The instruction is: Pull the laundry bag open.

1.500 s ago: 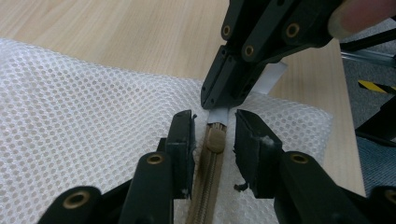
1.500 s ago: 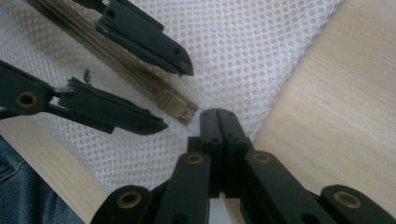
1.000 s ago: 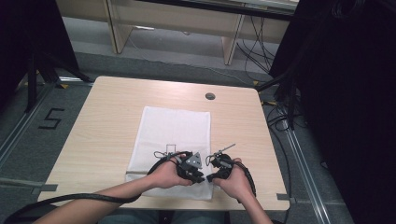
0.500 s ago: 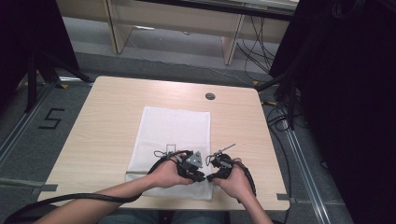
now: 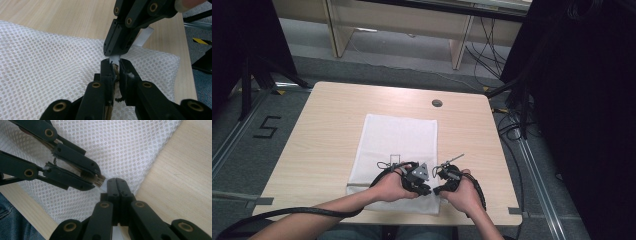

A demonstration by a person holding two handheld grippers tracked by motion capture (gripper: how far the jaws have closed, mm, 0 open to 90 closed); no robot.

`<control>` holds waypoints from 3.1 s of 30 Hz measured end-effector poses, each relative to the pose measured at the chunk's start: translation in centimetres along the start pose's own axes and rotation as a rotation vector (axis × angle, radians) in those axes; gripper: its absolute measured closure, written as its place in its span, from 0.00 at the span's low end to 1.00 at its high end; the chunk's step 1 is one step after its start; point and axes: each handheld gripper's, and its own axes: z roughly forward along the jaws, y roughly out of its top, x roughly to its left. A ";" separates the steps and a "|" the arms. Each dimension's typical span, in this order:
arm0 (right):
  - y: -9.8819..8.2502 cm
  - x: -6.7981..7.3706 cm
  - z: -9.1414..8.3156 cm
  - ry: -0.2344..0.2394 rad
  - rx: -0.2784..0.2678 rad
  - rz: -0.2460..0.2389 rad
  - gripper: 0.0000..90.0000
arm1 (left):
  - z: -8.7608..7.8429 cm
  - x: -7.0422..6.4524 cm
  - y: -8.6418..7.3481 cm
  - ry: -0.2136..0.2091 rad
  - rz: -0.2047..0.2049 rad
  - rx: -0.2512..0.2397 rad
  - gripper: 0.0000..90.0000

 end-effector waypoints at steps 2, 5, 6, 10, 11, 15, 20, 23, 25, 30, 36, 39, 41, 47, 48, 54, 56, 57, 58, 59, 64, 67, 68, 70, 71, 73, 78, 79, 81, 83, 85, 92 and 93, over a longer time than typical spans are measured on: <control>0.0 0.1 0.0 -0.010 0.006 0.017 1.00 | 0.0 -0.1 0.0 0.001 -0.010 0.001 0.91; 0.0 0.1 0.0 -0.011 0.003 0.006 1.00 | 0.0 -0.1 0.0 0.001 -0.005 0.004 0.91; 0.0 0.1 0.0 -0.013 0.004 0.004 1.00 | 0.0 -0.1 0.0 0.001 -0.004 0.004 0.91; 0.1 0.2 0.1 -0.025 -0.008 -0.028 1.00 | -0.1 0.0 0.0 0.000 0.004 0.003 0.91; 0.1 0.2 0.1 -0.026 -0.001 -0.027 1.00 | -0.1 0.0 0.0 -0.001 0.000 0.005 0.91; 0.2 0.4 0.1 -0.025 0.006 -0.020 1.00 | -0.1 0.0 -0.1 -0.003 -0.005 0.007 0.91; 0.3 0.4 0.1 -0.035 0.022 -0.020 1.00 | -0.2 0.0 -0.1 0.002 -0.006 0.015 0.91; 0.2 0.4 0.0 -0.029 0.022 0.006 1.00 | -0.5 0.1 -0.1 0.008 0.011 0.027 0.91; 0.2 0.3 0.0 -0.026 0.020 -0.002 1.00 | -0.7 0.1 -0.1 0.012 0.012 0.030 0.91; 0.2 0.4 0.1 -0.031 0.016 -0.009 1.00 | -1.0 0.1 -0.2 0.014 0.015 0.030 0.91; 0.2 0.4 0.1 -0.029 0.016 -0.007 1.00 | -1.6 0.2 -0.3 0.019 0.014 0.033 0.91; 0.2 0.3 0.0 -0.028 0.017 -0.008 1.00 | -1.8 0.1 -0.4 0.016 0.015 0.027 0.91; 0.2 0.3 0.0 -0.027 0.019 -0.007 1.00 | -1.8 0.2 -0.5 0.023 0.031 0.038 0.91; 0.2 0.3 0.0 -0.024 0.017 -0.012 1.00 | -2.0 0.1 -0.6 0.026 0.022 0.032 0.91; 0.2 0.3 0.0 -0.026 0.016 -0.011 1.00 | -2.1 0.2 -0.6 0.024 0.025 0.033 0.91; 0.2 0.4 0.0 -0.026 0.020 0.006 1.00 | -2.2 0.1 -0.7 0.021 0.014 0.032 0.91; 0.2 0.3 0.0 -0.024 0.016 -0.004 1.00 | -2.3 0.2 -0.7 0.023 0.024 0.030 0.91; 0.2 0.2 0.0 -0.022 0.011 -0.011 1.00 | -2.3 0.1 -0.7 0.021 0.021 0.036 0.91; 0.2 0.3 0.0 -0.022 0.014 -0.007 1.00 | -2.4 0.2 -0.7 0.021 0.027 0.029 0.91; 0.2 0.3 0.0 -0.022 0.014 -0.007 1.00 | -2.4 0.2 -0.8 0.025 0.024 0.034 0.91; 0.2 0.2 0.0 -0.023 0.012 -0.019 1.00 | -2.6 0.2 -0.9 0.021 0.016 0.031 0.91; 0.2 0.3 0.0 -0.024 0.015 -0.007 1.00 | -2.8 0.2 -0.9 0.020 0.009 0.028 0.91; 0.2 0.2 0.0 -0.023 0.012 -0.012 1.00 | -2.8 0.1 -1.0 0.021 0.011 0.027 0.91; 0.2 0.4 0.0 -0.025 0.020 0.007 1.00 | -2.8 0.2 -1.0 0.023 0.027 0.029 0.91; 0.1 0.3 0.0 -0.025 0.013 -0.002 1.00 | -2.8 0.2 -1.0 0.022 0.031 0.029 0.91; 0.2 0.3 0.0 -0.023 0.014 -0.007 1.00 | -2.8 0.2 -1.1 0.032 0.040 0.038 0.91; 0.2 0.3 0.0 -0.025 0.017 -0.012 1.00 | -3.3 0.2 -1.3 0.036 0.038 0.030 0.91; 0.2 0.3 0.0 -0.027 0.015 -0.008 1.00 | -3.4 0.3 -1.4 0.026 0.031 0.025 0.91; 0.1 0.3 0.0 -0.025 0.014 -0.005 1.00 | -3.3 0.2 -1.5 0.025 0.017 0.022 0.91; 0.1 0.4 0.0 -0.026 0.017 0.004 1.00 | -3.3 0.3 -1.5 0.025 0.028 0.025 0.91; 0.1 0.3 0.0 -0.028 0.017 -0.004 1.00 | -3.3 0.3 -1.5 0.024 0.026 0.024 0.91; 0.2 0.2 0.0 -0.022 0.010 -0.013 1.00 | -3.5 0.4 -1.8 0.022 0.022 0.026 0.91; 0.2 0.2 0.0 -0.023 0.012 -0.008 1.00 | -3.6 0.4 -1.9 0.020 -0.002 0.024 0.91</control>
